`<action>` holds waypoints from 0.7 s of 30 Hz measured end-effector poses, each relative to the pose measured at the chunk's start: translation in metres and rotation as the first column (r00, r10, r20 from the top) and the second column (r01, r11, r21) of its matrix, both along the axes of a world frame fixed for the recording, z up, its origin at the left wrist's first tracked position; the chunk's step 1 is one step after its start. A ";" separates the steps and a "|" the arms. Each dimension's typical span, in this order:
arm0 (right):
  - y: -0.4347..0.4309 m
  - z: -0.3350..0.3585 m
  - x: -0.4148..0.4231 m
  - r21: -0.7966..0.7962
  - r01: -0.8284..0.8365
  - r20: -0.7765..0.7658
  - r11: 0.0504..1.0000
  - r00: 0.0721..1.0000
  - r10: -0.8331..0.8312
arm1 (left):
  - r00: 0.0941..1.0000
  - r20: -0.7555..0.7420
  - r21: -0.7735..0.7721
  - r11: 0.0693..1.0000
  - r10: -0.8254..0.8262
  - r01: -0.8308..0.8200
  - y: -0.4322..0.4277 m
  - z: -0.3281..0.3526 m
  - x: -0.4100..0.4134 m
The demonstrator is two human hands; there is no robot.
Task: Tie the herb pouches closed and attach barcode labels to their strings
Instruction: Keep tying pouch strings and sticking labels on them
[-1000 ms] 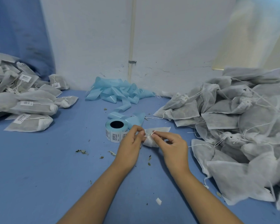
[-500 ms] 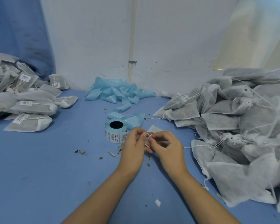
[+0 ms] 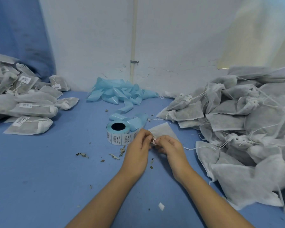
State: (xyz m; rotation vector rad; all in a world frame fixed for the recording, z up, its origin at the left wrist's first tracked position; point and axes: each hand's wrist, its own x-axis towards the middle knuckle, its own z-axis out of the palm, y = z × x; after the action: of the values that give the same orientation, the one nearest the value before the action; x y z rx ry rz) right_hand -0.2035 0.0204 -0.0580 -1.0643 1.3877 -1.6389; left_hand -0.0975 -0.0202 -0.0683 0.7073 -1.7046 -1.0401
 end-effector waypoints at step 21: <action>0.004 0.007 -0.013 -0.070 -0.131 0.442 0.989 0.884 0.149 | 0.999 0.033 0.147 0.989 0.002 -0.006 -0.003 0.002 -0.001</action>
State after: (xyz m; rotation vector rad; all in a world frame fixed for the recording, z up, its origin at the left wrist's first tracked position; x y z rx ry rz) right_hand -0.2169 0.0240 -0.0507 -0.7238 0.9563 -1.6751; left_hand -0.0987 -0.0232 -0.0666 0.8253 -1.6656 -1.1661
